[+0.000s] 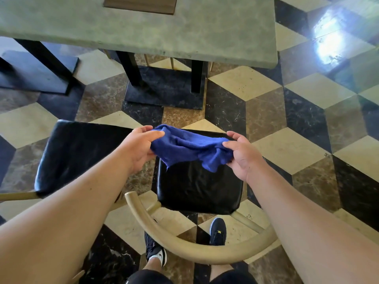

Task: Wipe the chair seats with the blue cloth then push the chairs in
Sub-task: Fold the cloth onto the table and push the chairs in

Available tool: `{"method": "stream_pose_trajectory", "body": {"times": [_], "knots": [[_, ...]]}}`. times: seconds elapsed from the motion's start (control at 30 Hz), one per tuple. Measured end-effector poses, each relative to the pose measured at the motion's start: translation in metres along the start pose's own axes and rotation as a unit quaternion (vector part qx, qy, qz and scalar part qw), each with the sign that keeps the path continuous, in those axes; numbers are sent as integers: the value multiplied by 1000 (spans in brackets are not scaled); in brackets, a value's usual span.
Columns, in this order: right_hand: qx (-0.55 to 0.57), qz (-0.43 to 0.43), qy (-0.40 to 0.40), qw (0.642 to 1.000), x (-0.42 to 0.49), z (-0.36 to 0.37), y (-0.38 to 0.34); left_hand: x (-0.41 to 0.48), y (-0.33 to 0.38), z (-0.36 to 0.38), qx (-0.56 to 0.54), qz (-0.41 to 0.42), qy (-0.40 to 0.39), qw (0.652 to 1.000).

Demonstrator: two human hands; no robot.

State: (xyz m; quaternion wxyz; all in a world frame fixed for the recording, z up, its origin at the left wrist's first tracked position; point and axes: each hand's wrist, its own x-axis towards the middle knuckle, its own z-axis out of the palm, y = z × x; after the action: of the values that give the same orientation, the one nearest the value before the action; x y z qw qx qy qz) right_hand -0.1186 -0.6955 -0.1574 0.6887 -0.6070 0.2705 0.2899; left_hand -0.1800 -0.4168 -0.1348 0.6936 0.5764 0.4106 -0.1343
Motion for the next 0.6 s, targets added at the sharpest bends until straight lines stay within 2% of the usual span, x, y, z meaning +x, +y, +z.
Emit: {"method": "stream_pose_trajectory", "body": {"times": [0.1, 0.2, 0.27, 0.3, 0.37, 0.4, 0.47, 0.53, 0.6], "knots": [[58, 18, -13, 998, 1, -2, -1, 0, 5, -1, -34, -3, -28, 999], [63, 19, -29, 997, 0, -2, -2, 2, 7, -2, 42, 44, -27, 998], [42, 10, -30, 999, 0, -3, -3, 5, 8, -5, 153, 76, -4, 985], [7, 4, -22, 1000, 0, -4, -4, 6, 8, -8, 233, 97, 6, 968], [-143, -25, 8, 989, -1, -8, -6, 6, 10, -15, 388, 144, 21, 910], [-246, -55, 26, 967, -1, -13, -6, 5, 11, -19, 443, 167, 30, 880], [-428, -126, 54, 894, -1, -21, -6, 6, 12, -26, 502, 200, 45, 840], [-522, -174, 59, 833, -1, -26, -5, 5, 13, -29, 531, 210, 54, 819], [-577, -190, 49, 793, 0, -28, -5, 4, 16, -28, 548, 212, 63, 807]]}}
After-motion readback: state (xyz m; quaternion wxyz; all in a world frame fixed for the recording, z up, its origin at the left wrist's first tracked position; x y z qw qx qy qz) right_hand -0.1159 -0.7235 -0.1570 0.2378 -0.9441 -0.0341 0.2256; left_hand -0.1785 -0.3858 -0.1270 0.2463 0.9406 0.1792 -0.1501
